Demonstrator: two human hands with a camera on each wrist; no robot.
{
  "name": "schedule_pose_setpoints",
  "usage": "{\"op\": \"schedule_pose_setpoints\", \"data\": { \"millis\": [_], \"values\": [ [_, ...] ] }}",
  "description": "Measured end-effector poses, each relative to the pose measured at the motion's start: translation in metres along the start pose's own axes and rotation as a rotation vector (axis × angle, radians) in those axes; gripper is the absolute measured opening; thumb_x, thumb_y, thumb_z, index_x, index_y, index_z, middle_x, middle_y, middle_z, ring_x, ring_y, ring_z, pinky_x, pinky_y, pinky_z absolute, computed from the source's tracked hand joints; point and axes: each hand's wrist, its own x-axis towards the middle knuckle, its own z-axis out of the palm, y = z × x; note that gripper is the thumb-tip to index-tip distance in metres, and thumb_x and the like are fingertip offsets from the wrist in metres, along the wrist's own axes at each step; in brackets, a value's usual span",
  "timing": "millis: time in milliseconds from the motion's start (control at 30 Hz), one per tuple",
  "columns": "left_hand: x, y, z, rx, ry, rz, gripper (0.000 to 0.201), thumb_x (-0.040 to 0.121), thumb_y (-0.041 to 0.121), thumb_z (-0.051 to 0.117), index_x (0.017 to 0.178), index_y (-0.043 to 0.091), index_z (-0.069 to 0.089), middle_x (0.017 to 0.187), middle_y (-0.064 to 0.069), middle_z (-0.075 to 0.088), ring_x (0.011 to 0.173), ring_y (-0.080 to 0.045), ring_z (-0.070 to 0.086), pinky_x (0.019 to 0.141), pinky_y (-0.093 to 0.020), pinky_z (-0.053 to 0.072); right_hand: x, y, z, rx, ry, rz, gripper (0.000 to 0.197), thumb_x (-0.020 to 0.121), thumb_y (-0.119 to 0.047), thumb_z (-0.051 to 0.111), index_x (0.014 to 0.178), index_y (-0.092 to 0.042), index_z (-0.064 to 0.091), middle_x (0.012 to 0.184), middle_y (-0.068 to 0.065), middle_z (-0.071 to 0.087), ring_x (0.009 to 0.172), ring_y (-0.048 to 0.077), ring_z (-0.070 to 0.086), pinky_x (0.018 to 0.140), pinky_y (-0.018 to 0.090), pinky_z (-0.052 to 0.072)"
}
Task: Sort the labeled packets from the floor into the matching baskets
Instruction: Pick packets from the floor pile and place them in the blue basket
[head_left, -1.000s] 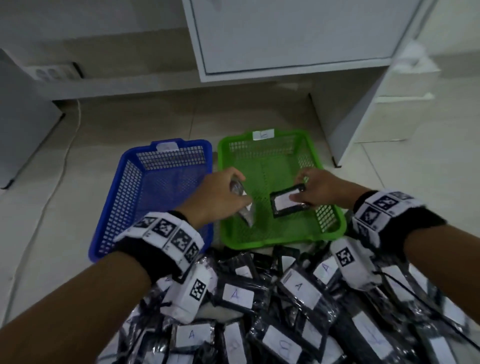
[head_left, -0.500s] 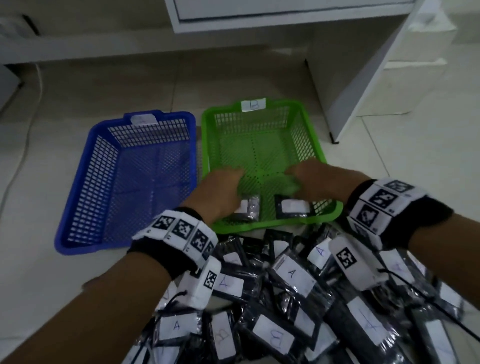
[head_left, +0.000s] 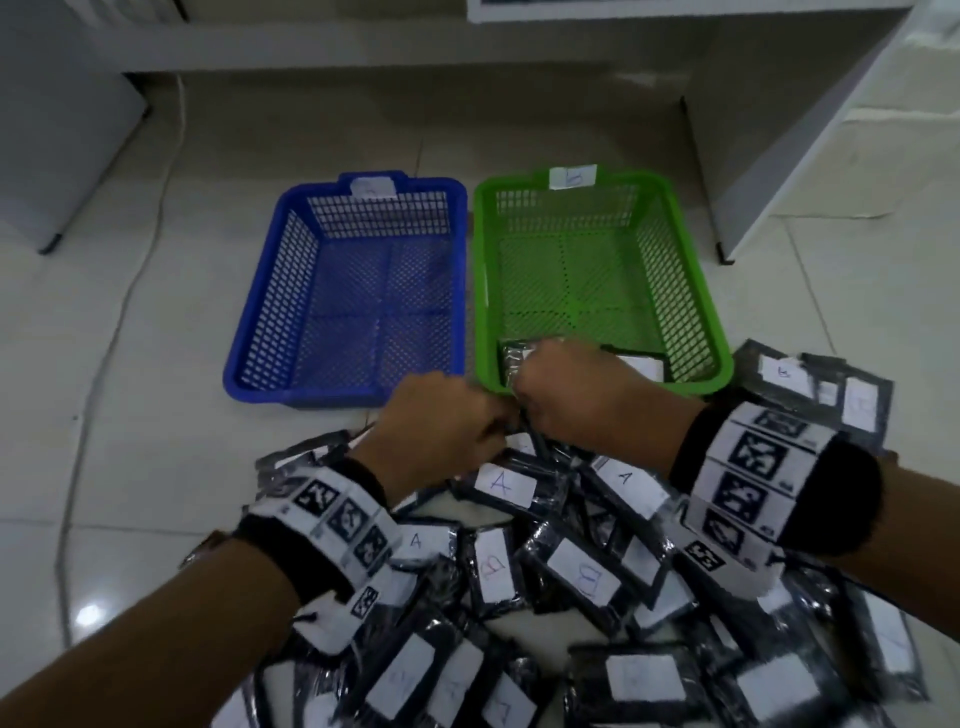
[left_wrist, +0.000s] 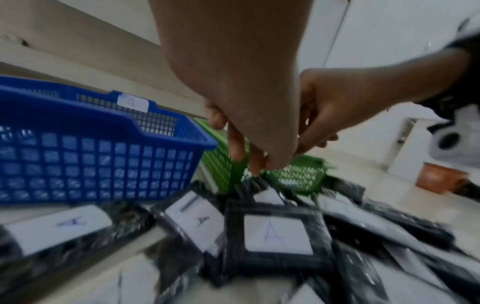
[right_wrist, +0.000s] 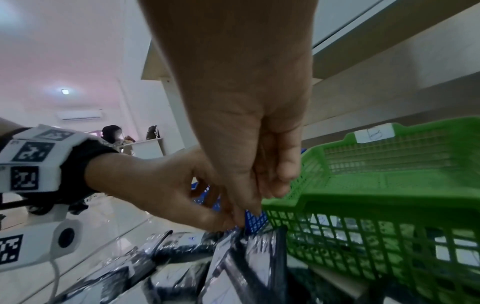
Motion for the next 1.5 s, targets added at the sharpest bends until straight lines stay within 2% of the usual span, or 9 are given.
{"op": "schedule_pose_setpoints", "data": {
  "millis": [133,233,400,633,800,967,1100,1300,1500],
  "values": [
    [-0.018,0.015,0.039,-0.04,-0.141,-0.027,0.067,0.092,0.05,0.061,0.148,0.031,0.031,0.141,0.004,0.042,0.115,-0.026,0.057,0.067,-0.036,0.048,-0.018,-0.002,0.031,0.05,-0.117,-0.033,0.023,0.086,-0.032,0.063,0.093,-0.012,0.056,0.095,0.008,0.055,0.093,0.027,0.059,0.068,0.03,0.04],
    [-0.023,0.021,0.055,-0.117,-0.143,-0.114,0.075,0.088,0.047,0.069,0.147,0.028,0.027,0.139,-0.001,0.033,0.123,-0.028,0.045,0.076,-0.044,0.055,-0.026,-0.01,0.053,0.079,-0.145,-0.079,0.039,0.087,-0.051,0.059,0.104,-0.015,0.057,0.097,0.008,0.06,0.091,0.026,0.062,0.072,0.033,0.049],
    [-0.026,-0.004,0.066,-0.212,-0.188,-0.157,0.088,0.07,0.036,0.087,0.139,0.024,0.033,0.138,-0.002,0.039,0.12,-0.029,0.044,0.085,-0.047,0.052,-0.026,-0.015,0.06,0.258,-0.158,0.018,0.029,0.083,-0.031,0.072,0.092,-0.012,0.052,0.089,0.003,0.056,0.086,0.021,0.058,0.062,0.026,0.041],
    [-0.022,-0.02,0.04,0.13,-0.224,-0.042,0.041,0.094,0.02,0.062,0.133,0.025,0.052,0.133,-0.002,0.046,0.112,-0.029,0.056,0.076,-0.04,0.053,-0.008,-0.012,0.007,0.294,-0.111,0.089,0.019,0.077,-0.019,0.077,0.091,-0.013,0.065,0.089,0.002,0.064,0.084,0.017,0.059,0.063,0.023,0.038],
    [-0.025,-0.058,-0.019,-0.36,-0.297,-0.1,0.021,0.091,0.035,0.07,0.11,0.026,0.07,0.101,0.004,0.07,0.09,-0.015,0.066,0.079,-0.037,0.054,0.02,0.011,-0.076,0.406,-0.034,0.181,0.013,0.08,-0.024,0.076,0.089,-0.023,0.067,0.08,-0.015,0.061,0.071,0.0,0.057,0.057,0.018,0.038],
    [-0.043,-0.138,-0.071,-0.573,-0.235,-0.333,0.017,0.095,0.029,0.066,0.105,0.036,0.055,0.098,0.005,0.071,0.083,-0.014,0.068,0.075,-0.033,0.052,0.07,0.019,-0.087,0.694,0.229,0.255,0.014,0.087,-0.019,0.07,0.097,-0.013,0.061,0.074,0.0,0.064,0.047,0.0,0.058,0.042,0.015,0.044],
    [-0.042,-0.184,-0.045,-0.412,0.027,-0.468,0.021,0.101,0.021,0.056,0.122,0.019,0.055,0.108,-0.014,0.067,0.088,-0.028,0.062,0.076,-0.04,0.05,0.115,0.005,-0.061,0.662,0.296,0.268,0.013,0.087,-0.02,0.068,0.093,-0.01,0.063,0.095,0.008,0.065,0.08,0.017,0.059,0.068,0.027,0.045],
    [-0.023,-0.197,0.003,-0.317,0.111,-0.352,0.024,0.101,0.009,0.054,0.124,0.012,0.061,0.106,-0.017,0.067,0.089,-0.028,0.058,0.075,-0.035,0.043,0.146,-0.026,-0.02,0.507,0.147,0.183,0.02,0.089,-0.027,0.066,0.098,-0.011,0.061,0.095,0.005,0.061,0.087,0.021,0.057,0.071,0.03,0.043],
    [-0.021,-0.207,0.024,-0.262,-0.224,-0.406,0.041,0.098,0.007,0.055,0.136,0.022,0.058,0.123,-0.017,0.06,0.108,-0.035,0.059,0.09,-0.042,0.05,0.148,-0.041,0.014,0.221,0.101,0.138,0.03,0.085,-0.036,0.066,0.108,-0.018,0.065,0.109,0.009,0.064,0.107,0.03,0.056,0.087,0.041,0.051]
  ]
}}
